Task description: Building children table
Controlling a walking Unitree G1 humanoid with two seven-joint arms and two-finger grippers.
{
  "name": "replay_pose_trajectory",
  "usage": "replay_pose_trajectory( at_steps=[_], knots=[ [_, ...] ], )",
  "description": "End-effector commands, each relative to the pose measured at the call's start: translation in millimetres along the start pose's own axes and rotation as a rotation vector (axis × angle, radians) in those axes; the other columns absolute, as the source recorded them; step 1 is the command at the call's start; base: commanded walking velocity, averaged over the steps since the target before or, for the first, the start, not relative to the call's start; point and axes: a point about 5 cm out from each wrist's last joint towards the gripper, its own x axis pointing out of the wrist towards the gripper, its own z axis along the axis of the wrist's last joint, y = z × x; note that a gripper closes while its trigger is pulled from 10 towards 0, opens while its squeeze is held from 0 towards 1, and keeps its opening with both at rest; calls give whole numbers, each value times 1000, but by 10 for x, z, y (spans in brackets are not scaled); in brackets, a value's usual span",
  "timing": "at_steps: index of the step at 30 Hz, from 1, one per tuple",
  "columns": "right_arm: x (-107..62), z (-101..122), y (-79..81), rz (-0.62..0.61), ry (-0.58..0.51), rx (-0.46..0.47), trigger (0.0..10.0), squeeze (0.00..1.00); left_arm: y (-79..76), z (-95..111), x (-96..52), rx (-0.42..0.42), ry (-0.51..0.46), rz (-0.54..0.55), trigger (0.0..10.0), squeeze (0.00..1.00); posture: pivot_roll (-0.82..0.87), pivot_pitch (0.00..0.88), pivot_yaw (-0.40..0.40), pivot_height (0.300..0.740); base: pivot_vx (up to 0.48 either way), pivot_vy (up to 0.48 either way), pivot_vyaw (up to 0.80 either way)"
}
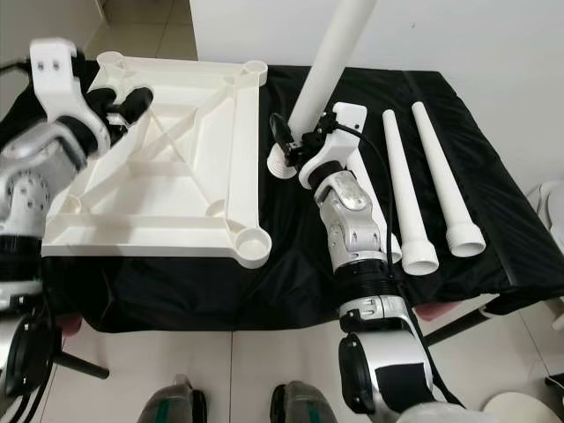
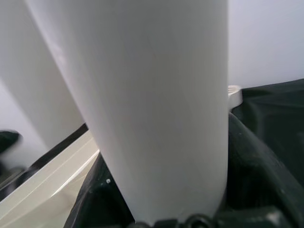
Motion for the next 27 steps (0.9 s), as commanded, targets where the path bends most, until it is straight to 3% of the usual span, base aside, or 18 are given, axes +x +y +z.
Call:
replay_pose_trajectory(
  at_steps=[1,3,10,11,16,18,27],
  knots=[
    [-14,15,15,17,-3,3,10000,0,-24,-69,-29,64,10,-3,10000,0,-62,0,-10,740,0,0,0],
    [-44,-12,71,53,6,13,10000,0,-22,-196,-103,114,38,4,10000,0,-55,0,-15,740,0,0,0],
    [-79,-53,146,103,27,15,10000,0,-76,-267,-212,156,22,-28,10000,0,-46,0,-23,740,0,0,0],
    [-104,-92,194,141,51,9,10000,0,-159,-260,-300,155,-18,-90,10000,0,-41,3,-29,740,0,0,0],
    [-122,-124,259,189,76,10,10000,0,-258,-230,-374,161,-56,-173,10000,0,-38,7,-34,740,0,0,0],
    [-139,-149,317,227,100,20,10000,0,-348,-223,-441,157,-71,-256,10000,0,-34,15,-37,740,0,0,0],
    [-227,-192,417,298,175,60,10000,0,-457,-260,-591,160,-85,-367,10000,0,-36,36,-33,740,0,0,0]
  ],
)
